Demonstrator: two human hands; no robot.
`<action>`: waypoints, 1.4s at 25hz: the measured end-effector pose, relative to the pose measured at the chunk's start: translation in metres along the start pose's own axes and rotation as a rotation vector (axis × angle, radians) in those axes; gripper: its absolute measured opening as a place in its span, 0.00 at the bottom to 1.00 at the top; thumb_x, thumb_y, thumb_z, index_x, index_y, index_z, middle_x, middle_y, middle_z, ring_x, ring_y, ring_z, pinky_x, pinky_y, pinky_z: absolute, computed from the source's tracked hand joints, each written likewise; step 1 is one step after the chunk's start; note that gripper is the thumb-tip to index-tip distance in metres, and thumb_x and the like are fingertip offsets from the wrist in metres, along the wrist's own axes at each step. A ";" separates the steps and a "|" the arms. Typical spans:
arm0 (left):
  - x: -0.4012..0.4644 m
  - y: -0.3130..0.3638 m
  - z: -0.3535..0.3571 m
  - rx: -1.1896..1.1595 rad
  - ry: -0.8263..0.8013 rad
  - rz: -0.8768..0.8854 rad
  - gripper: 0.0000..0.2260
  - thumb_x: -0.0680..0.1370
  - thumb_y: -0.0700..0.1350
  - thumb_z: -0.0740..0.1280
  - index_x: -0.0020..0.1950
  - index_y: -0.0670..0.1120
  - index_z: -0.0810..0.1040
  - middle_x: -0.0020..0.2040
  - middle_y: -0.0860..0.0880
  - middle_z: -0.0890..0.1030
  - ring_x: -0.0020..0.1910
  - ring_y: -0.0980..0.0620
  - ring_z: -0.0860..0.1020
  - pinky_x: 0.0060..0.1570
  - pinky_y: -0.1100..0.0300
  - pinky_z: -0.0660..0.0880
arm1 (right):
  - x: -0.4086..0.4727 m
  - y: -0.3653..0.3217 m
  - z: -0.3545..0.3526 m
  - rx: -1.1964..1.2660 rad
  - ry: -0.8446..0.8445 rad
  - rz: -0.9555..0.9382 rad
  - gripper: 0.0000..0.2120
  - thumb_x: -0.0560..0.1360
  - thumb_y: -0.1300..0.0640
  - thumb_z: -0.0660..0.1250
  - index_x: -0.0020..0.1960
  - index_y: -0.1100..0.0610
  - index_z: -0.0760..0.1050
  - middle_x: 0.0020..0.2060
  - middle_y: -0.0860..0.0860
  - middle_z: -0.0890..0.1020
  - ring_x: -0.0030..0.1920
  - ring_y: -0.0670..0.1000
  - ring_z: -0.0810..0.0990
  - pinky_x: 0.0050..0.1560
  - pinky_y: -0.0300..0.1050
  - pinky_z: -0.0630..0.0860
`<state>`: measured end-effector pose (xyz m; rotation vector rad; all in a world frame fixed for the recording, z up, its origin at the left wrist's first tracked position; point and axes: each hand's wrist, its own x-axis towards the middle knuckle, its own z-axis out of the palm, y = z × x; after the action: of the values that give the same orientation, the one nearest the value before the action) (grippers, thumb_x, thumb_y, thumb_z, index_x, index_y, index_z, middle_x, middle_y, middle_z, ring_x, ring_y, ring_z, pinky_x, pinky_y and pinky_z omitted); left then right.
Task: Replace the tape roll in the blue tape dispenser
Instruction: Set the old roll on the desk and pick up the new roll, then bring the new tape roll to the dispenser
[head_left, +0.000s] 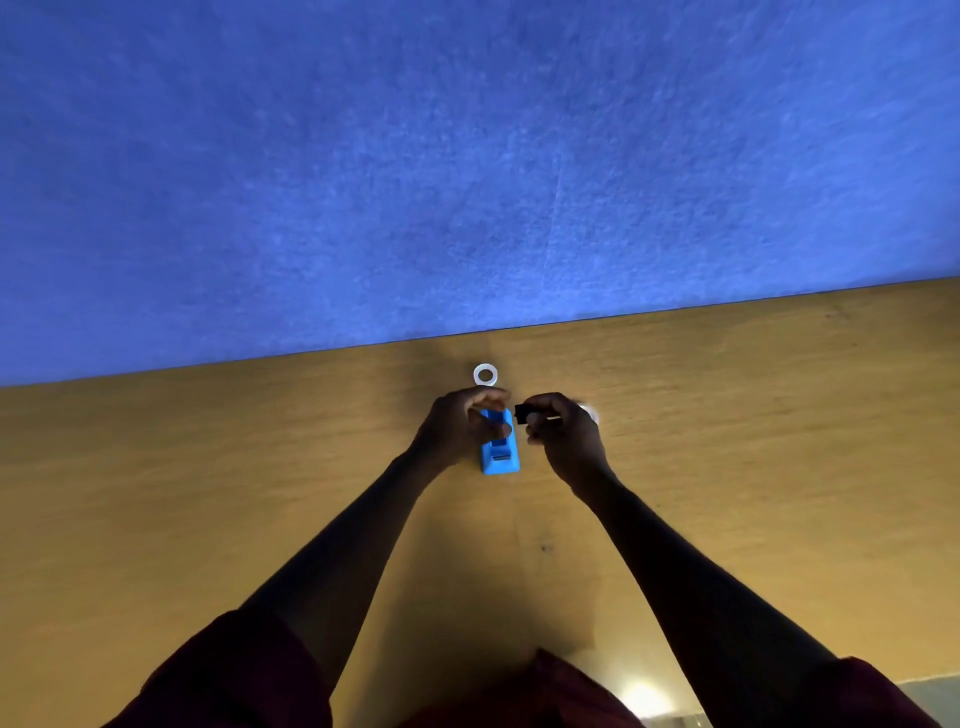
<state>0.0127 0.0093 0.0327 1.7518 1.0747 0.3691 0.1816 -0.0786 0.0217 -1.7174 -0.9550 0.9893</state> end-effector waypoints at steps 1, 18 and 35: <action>-0.003 0.002 0.003 -0.025 0.008 0.013 0.20 0.73 0.41 0.77 0.64 0.48 0.81 0.58 0.53 0.84 0.54 0.56 0.83 0.55 0.59 0.80 | -0.001 -0.001 0.001 -0.005 -0.008 -0.008 0.07 0.79 0.65 0.66 0.54 0.58 0.80 0.46 0.50 0.86 0.42 0.49 0.83 0.46 0.49 0.84; -0.007 -0.017 0.018 0.054 0.120 0.072 0.12 0.75 0.40 0.75 0.55 0.51 0.82 0.50 0.59 0.83 0.49 0.63 0.82 0.46 0.71 0.76 | 0.009 0.012 0.001 -0.256 0.108 0.088 0.14 0.72 0.66 0.73 0.57 0.58 0.79 0.50 0.50 0.82 0.50 0.48 0.80 0.41 0.26 0.73; 0.011 -0.038 0.011 0.082 0.127 -0.007 0.13 0.74 0.41 0.75 0.58 0.47 0.83 0.51 0.55 0.84 0.44 0.68 0.80 0.45 0.73 0.75 | 0.056 0.042 -0.039 -0.816 0.004 0.153 0.22 0.72 0.64 0.72 0.65 0.59 0.74 0.63 0.61 0.73 0.61 0.63 0.71 0.59 0.55 0.74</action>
<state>0.0075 0.0149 -0.0078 1.8164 1.2008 0.4424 0.2452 -0.0529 -0.0186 -2.4859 -1.3529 0.7214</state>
